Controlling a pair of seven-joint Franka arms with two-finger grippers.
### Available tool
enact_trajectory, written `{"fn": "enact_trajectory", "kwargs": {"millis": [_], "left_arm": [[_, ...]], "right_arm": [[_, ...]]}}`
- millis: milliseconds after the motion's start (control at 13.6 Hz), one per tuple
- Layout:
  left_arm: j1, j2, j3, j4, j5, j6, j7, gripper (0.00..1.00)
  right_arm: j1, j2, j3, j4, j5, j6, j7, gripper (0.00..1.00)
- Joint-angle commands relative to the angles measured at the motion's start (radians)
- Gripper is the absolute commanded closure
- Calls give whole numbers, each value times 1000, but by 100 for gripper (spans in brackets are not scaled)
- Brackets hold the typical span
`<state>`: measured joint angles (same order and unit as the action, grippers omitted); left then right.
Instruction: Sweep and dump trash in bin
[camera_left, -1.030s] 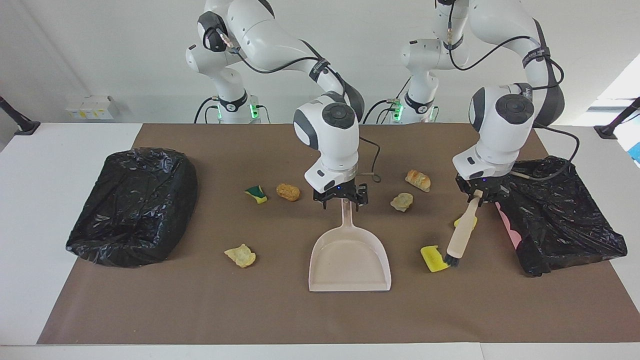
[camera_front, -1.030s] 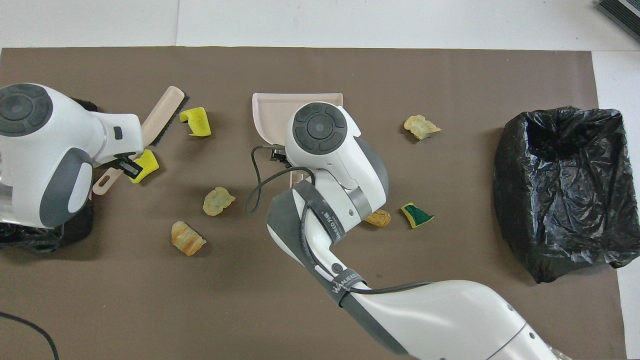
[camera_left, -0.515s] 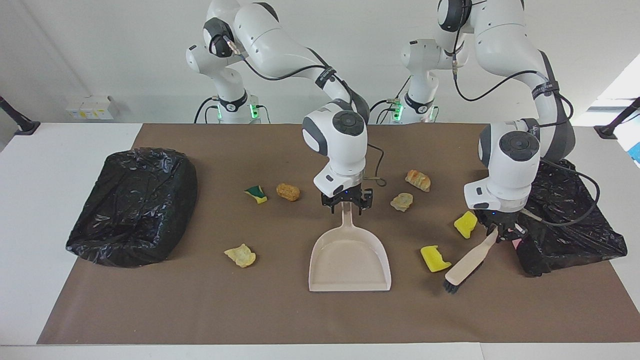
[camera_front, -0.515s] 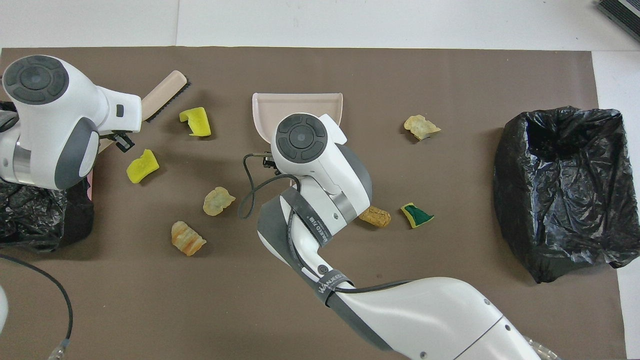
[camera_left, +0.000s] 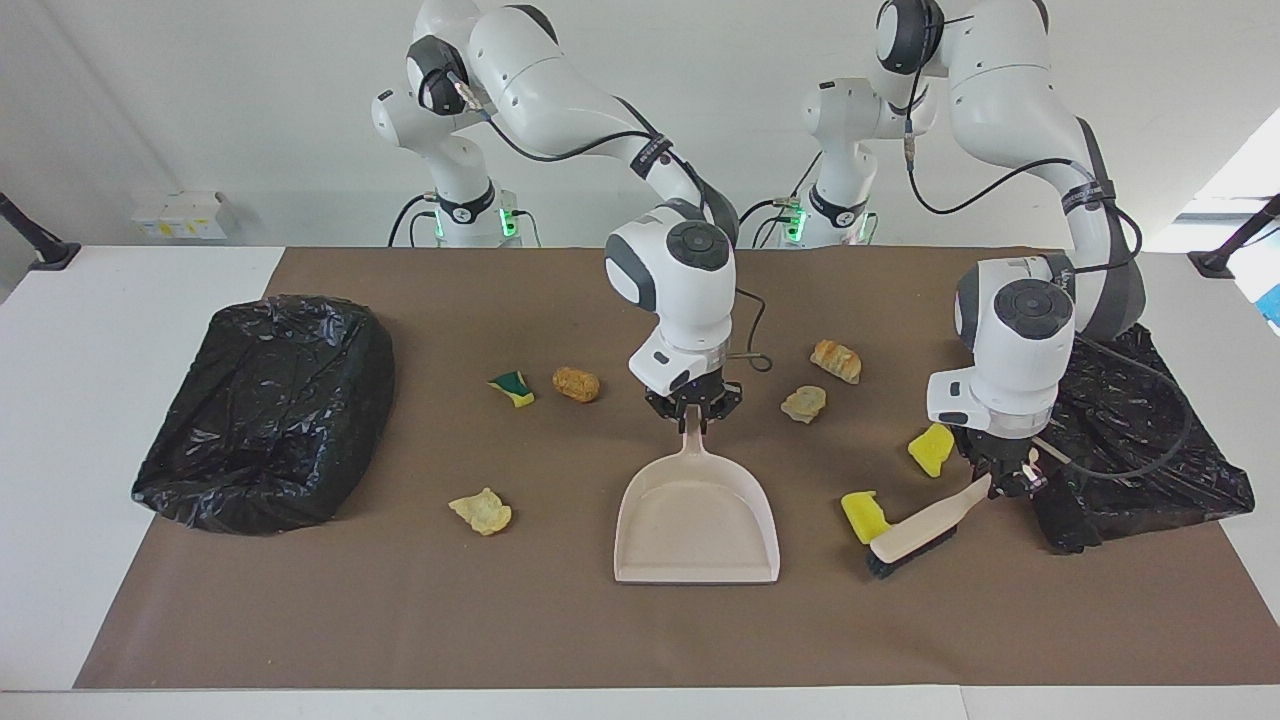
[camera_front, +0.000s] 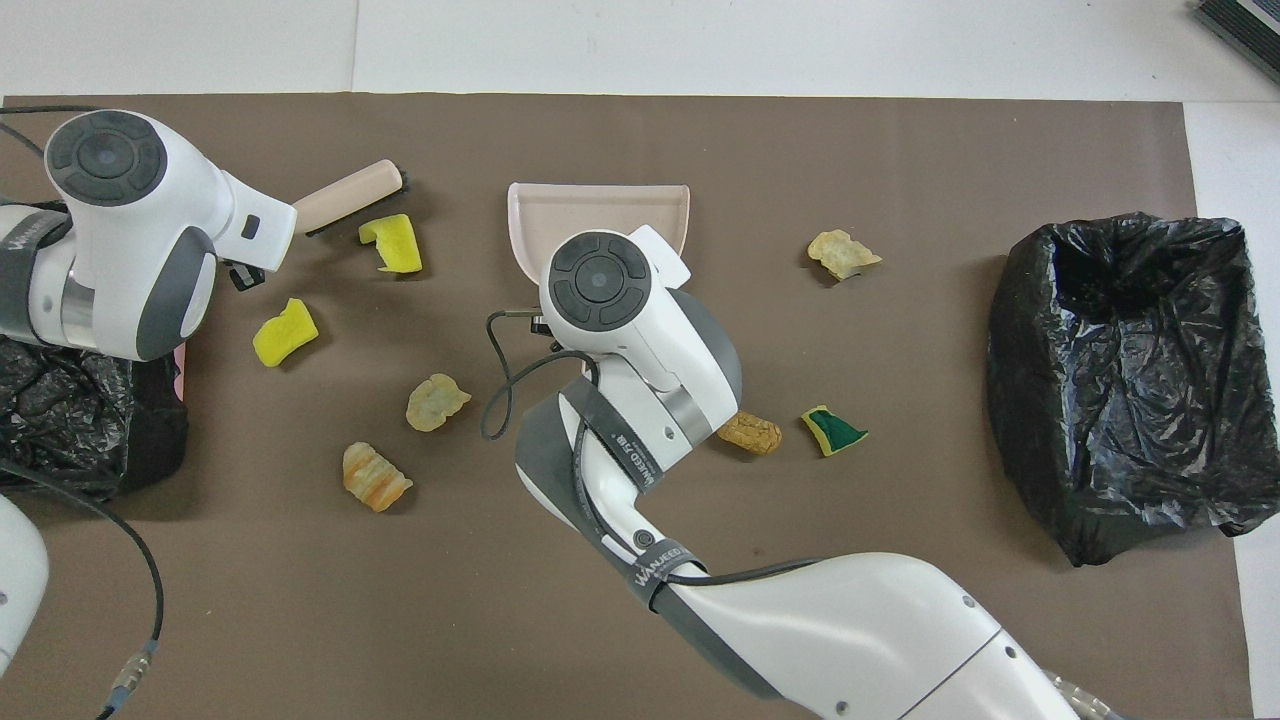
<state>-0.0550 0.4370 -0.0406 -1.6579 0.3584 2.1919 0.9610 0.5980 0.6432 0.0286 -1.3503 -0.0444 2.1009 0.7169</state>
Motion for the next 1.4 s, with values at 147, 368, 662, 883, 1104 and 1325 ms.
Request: {"fn": "enact_trajectory", "kwargs": {"millis": [147, 368, 662, 883, 1104, 1325], "left_arm": [[0, -98, -13, -106, 13, -90, 94, 100], [-5, -191, -22, -219, 4, -123, 93, 100], [-6, -290, -56, -273, -73, -210, 59, 100], [-5, -354, -59, -276, -137, -288, -59, 100], [12, -379, -48, -284, -138, -304, -189, 100], [24, -403, 26, -331, -138, -293, -339, 100]], "right_arm": [[-1, -8, 2, -55, -3, 16, -27, 60], [-1, -13, 1, -52, -12, 2, -27, 100], [-14, -63, 1, -53, -3, -4, -46, 100], [-17, -121, 1, -61, -14, -50, -91, 100], [-79, -201, -1, -62, -2, -166, -304, 100], [-109, -252, -3, -64, -2, -333, -610, 100]]}}
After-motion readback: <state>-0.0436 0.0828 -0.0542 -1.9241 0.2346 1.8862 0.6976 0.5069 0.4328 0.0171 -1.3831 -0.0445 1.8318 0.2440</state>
